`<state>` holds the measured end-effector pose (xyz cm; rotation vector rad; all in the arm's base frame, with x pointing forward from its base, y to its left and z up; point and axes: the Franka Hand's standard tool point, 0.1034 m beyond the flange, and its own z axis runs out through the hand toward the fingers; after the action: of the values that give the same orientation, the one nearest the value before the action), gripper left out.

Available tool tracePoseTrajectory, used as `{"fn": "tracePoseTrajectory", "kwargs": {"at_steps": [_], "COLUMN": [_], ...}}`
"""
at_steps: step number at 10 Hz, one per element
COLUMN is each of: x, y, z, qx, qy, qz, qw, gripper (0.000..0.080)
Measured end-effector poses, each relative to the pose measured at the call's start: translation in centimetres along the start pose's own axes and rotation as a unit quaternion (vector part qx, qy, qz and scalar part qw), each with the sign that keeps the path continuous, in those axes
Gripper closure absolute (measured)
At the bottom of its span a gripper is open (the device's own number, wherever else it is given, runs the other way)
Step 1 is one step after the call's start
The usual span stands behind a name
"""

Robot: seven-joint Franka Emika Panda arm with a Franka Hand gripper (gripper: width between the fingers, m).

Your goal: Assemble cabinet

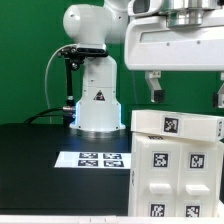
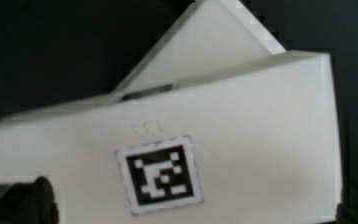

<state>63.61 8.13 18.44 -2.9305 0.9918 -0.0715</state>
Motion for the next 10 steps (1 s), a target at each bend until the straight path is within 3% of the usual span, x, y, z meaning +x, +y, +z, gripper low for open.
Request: {"fn": "tracePoseTrajectory", "kwargs": {"at_steps": [4,5,7,9,10], "x": [0.18,0.38,0.02,0.42,0.57], "y": [0.21,0.58,0.25,0.70,0.88], "z": [0.03,0.09,-0.09,-0.02,0.01], "qx": [0.001,0.012,-0.002,-0.005,-0.011], "qy": [-0.001,-0.011,-0.009,-0.008,-0.005], "qz": [-0.121,-0.154,-0.220,-0.266,-0.348], "qw": [0.993,0.988,0.976,0.964,0.938], "gripper": [0.0002,0.0002,0.0002,0.0002,0.0002]}}
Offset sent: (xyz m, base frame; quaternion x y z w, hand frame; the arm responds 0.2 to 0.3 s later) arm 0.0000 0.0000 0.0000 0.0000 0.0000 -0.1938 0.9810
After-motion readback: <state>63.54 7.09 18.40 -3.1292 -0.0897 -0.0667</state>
